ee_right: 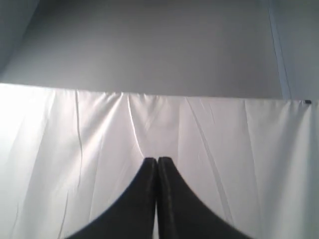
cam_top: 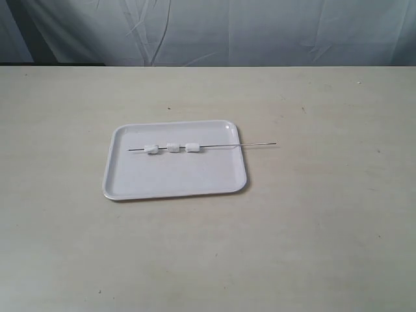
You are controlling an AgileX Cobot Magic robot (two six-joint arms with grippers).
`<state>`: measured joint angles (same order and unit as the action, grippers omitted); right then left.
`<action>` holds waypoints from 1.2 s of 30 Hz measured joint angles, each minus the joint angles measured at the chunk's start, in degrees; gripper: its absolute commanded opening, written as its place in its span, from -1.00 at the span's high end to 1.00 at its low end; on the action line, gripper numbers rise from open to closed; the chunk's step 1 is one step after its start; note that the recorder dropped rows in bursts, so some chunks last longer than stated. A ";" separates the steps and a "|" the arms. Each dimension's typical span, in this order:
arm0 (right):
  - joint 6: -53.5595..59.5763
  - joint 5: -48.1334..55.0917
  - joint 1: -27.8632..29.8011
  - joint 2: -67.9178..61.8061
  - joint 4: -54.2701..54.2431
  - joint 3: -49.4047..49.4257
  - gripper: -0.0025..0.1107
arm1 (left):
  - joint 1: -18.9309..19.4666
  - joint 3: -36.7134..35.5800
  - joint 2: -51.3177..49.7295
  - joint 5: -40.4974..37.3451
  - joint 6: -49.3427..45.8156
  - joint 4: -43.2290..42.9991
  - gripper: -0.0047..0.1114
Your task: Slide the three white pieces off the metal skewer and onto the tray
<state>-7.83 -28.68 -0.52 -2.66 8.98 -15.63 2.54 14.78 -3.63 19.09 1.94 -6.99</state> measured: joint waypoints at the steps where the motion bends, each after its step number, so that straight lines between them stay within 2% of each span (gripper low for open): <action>1: 0.00 2.85 0.00 -1.62 0.26 -2.33 0.96 | 0.00 0.93 -1.85 -1.47 0.12 -0.14 0.92; 3: -0.12 9.87 0.00 -8.01 0.54 -7.75 0.96 | 0.00 4.31 -6.83 -4.38 0.41 -0.24 0.92; 7: -0.12 21.70 0.00 -28.21 0.95 -15.06 0.96 | 0.00 10.97 -21.09 -18.65 1.61 -0.36 0.92; 12: 0.32 36.56 -1.85 -50.84 1.95 -19.98 0.96 | -0.35 11.66 -37.21 -26.01 1.61 0.96 0.92; 15: 8.60 42.15 -7.29 -63.57 2.31 -23.45 0.96 | -3.85 11.80 -48.21 -26.72 0.63 0.41 0.92; 21: 20.42 50.89 -14.35 -75.16 1.86 -30.72 0.95 | -11.10 15.79 -60.07 -29.46 -6.24 -1.21 0.92; 26: 32.25 56.96 -18.82 -81.49 -2.96 -37.03 0.95 | -16.03 21.18 -67.58 -33.00 -11.38 -1.73 0.92; 31: 47.58 61.91 -20.04 -86.57 -10.07 -41.67 0.95 | -18.39 25.72 -74.32 -37.49 -18.49 0.37 0.92; 36: 55.18 65.49 -20.19 -91.09 -15.17 -44.94 0.95 | -18.66 30.65 -81.31 -43.54 -26.04 6.18 0.92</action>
<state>47.35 36.81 -20.71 -93.75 -6.19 -60.57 -16.12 45.42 -84.94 -24.45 -24.10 -0.81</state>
